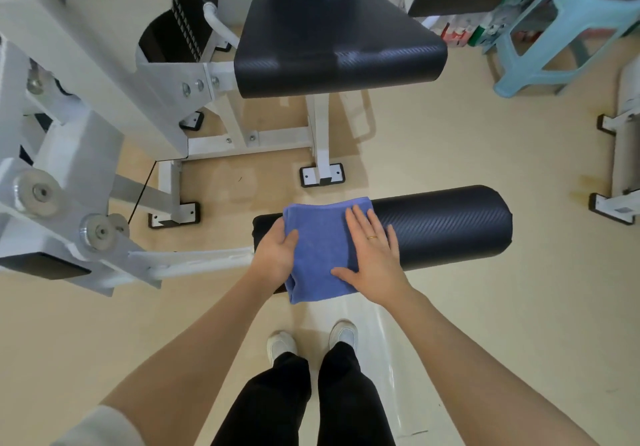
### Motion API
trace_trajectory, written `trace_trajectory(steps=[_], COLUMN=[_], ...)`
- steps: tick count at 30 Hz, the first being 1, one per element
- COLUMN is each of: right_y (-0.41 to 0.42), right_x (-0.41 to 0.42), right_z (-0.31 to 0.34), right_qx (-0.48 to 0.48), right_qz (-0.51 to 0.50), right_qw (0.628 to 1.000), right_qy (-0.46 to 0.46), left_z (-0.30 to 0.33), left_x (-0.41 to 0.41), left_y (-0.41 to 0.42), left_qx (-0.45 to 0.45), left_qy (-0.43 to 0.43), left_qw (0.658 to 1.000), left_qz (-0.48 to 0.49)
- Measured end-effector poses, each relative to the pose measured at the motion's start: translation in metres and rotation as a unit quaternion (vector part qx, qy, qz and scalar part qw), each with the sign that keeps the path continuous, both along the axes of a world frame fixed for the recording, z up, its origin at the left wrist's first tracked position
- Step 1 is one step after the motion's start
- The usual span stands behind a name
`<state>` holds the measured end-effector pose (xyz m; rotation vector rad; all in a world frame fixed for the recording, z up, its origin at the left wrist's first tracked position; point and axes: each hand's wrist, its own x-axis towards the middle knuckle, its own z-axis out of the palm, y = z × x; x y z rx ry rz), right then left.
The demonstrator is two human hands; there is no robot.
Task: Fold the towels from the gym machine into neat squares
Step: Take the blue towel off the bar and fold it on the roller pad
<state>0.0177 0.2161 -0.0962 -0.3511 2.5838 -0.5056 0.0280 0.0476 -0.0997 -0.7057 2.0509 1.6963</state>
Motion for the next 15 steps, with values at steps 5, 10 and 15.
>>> trace_trajectory(steps=[5, 10, 15], right_y=[-0.020, -0.024, -0.012], right_x=[0.004, 0.012, 0.004], right_z=[-0.014, -0.023, -0.020], right_qx=[0.107, 0.123, 0.111], right_qz=[0.007, -0.013, 0.032], right_qw=[0.994, 0.992, 0.993], right_qy=[-0.015, 0.029, 0.015], left_z=[0.000, -0.029, -0.032], left_x=[0.003, 0.010, 0.004], left_y=[0.003, 0.009, 0.003], left_qx=[-0.380, -0.505, -0.523], left_qy=[0.187, 0.304, 0.219], left_qw=[0.893, 0.678, 0.658], left_qz=[-0.152, -0.438, -0.495])
